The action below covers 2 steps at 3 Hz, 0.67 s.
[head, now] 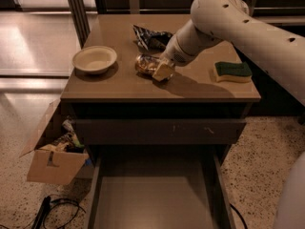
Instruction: Place orange can into middle drawer
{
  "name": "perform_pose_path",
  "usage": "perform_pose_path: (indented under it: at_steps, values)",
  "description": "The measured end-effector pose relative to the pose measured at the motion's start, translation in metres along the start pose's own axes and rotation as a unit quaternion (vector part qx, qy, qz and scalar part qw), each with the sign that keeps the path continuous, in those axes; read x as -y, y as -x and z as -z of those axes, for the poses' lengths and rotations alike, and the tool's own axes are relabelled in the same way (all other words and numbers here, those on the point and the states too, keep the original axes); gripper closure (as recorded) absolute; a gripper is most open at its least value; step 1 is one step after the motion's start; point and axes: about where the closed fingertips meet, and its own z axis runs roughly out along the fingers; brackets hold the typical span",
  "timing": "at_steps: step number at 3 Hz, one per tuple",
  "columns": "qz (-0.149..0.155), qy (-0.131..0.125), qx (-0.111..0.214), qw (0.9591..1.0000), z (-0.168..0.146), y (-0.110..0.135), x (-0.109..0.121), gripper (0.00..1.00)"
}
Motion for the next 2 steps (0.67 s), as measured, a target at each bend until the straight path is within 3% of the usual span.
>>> perform_pose_path:
  at_steps: [1, 2]
  values:
    - [0.000, 0.000, 0.000, 1.0000, 0.000, 0.000, 0.000, 1.00]
    - [0.001, 0.010, -0.002, 0.9999, 0.017, -0.001, -0.002, 1.00]
